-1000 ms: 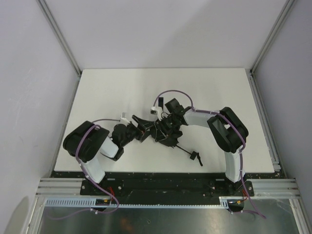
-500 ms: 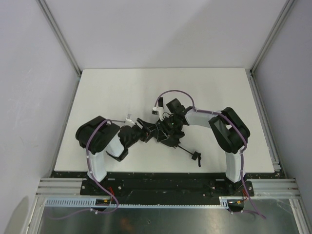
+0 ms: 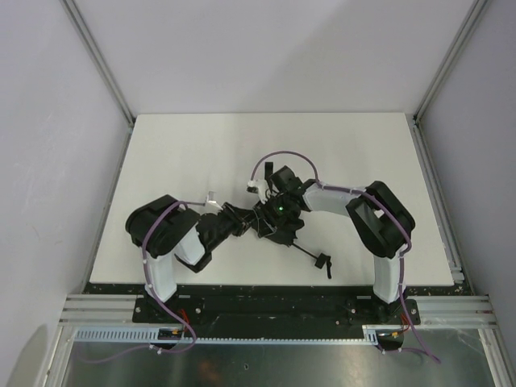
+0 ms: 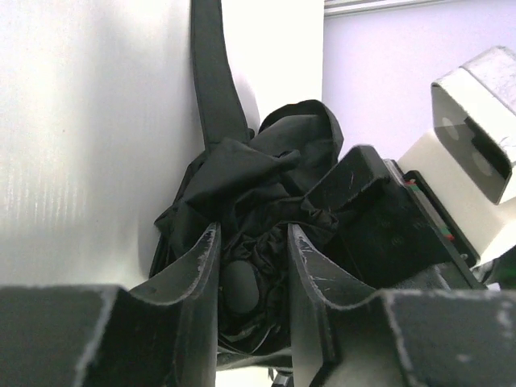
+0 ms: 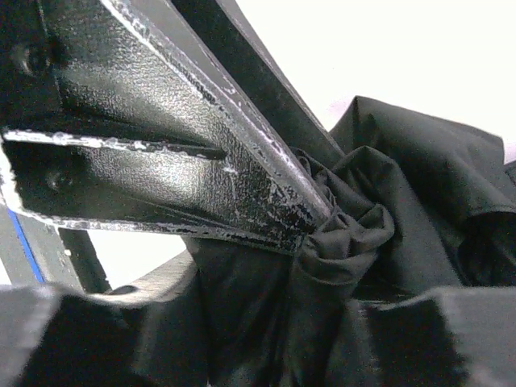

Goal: Put away the umbrella

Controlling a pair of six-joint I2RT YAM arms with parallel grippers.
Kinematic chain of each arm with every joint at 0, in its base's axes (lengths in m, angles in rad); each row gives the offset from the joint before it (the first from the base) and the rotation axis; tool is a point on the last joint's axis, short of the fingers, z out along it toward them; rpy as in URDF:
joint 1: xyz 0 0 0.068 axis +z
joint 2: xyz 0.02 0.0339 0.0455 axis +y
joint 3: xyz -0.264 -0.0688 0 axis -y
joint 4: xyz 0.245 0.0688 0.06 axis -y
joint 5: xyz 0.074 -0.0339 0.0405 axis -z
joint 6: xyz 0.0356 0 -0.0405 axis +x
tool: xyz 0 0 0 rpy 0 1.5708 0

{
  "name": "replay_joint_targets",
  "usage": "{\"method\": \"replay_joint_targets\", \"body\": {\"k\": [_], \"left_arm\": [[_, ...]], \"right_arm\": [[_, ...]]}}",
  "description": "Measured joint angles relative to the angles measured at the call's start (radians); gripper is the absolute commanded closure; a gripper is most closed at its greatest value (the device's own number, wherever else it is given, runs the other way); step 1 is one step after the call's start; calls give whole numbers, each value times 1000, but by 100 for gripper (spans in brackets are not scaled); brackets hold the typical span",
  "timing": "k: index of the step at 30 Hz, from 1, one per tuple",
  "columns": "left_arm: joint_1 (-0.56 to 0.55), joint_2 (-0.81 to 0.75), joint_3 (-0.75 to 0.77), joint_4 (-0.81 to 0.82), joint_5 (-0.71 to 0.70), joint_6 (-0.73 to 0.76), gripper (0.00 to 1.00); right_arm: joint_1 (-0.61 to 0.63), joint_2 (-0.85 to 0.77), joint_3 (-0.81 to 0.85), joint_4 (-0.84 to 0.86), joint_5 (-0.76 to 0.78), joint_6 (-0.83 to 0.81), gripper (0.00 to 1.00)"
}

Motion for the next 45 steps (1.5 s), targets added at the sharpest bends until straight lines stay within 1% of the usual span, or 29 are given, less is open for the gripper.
{"method": "replay_joint_targets", "body": {"k": [1,2,4,5,6,8,13,17,20,22,24,27,29,32,40,41,42,43,45], "left_arm": [[-2,-3,-3,0,-2,3,94],[-3,-8,-8,-3,-6,8,97],[-4,-14,-19,-14,-10,11,99],[-4,-14,-21,-22,-14,11,100],[-4,-15,-21,-28,-18,11,100],[-5,-18,-22,-37,-20,11,100],[-10,-35,-29,-63,-21,11,100],[-12,-54,-29,-91,-19,11,100],[-14,-77,-29,-128,-16,11,100],[-14,-100,-26,-165,-11,11,100],[-15,-118,-24,-197,-8,11,100],[-16,-154,-16,-259,-7,11,100],[-16,-174,-11,-297,-6,11,100],[-16,-195,-5,-340,-5,10,100],[-16,-217,2,-397,-8,-5,100],[-16,-220,2,-402,-8,-8,100],[-16,-225,2,-410,-8,-9,100],[-16,-229,2,-416,-8,-9,100],[-15,-241,2,-431,-14,-9,100]], "right_arm": [[3,-5,-3,0,16,4,43],[7,-12,-4,0,28,10,34],[14,-28,-8,-3,51,27,12],[18,-37,-10,-5,50,36,6],[23,-47,-13,-7,52,44,3],[30,-72,-16,-8,73,52,1],[5,-146,-18,-10,141,64,1],[-24,-255,-18,-34,190,77,1],[-12,-346,-18,-70,282,74,1],[46,-389,-34,-71,403,62,2],[110,-410,-68,-56,491,50,3],[191,-413,-157,-19,594,28,5],[207,-411,-213,-2,642,17,6],[210,-388,-250,34,686,-2,11],[252,-256,-252,182,703,-10,26],[256,-231,-252,200,705,-10,29],[259,-209,-252,214,708,-9,35],[260,-195,-251,235,709,-3,44],[260,-185,-249,252,704,2,65]]}}
